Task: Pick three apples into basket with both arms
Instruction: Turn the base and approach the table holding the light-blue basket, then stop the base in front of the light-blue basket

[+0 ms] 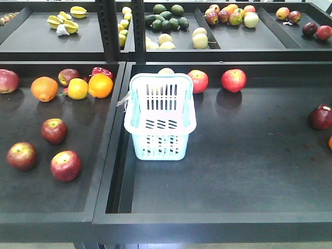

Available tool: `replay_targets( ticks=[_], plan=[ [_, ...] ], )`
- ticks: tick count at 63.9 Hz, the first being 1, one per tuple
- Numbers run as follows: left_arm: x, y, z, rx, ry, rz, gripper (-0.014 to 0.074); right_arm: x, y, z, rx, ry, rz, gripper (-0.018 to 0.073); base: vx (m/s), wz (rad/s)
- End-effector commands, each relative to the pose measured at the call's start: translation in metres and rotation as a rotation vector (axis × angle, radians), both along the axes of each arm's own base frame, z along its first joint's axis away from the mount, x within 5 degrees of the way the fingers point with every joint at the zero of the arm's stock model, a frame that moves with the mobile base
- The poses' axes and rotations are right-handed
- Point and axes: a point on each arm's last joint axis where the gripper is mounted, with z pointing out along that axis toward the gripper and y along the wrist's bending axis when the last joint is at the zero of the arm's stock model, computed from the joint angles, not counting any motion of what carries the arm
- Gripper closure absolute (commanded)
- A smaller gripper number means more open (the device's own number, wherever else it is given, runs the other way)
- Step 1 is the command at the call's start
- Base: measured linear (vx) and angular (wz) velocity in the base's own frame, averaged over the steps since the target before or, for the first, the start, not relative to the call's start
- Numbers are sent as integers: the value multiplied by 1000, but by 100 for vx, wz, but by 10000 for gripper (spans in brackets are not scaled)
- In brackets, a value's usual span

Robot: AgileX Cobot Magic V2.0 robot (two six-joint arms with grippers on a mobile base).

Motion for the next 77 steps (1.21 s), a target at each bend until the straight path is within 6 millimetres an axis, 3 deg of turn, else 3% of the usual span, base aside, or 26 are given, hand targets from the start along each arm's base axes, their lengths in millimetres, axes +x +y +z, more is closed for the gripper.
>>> replay_targets(
  ticks=[1,77],
  plan=[
    [0,0,1,2,-71,-5,603,0,0,2,-3,-62,-5,564,9,-5],
    [0,0,1,2,-71,-5,603,0,0,2,-3,-62,-5,564,10,-1]
  ],
)
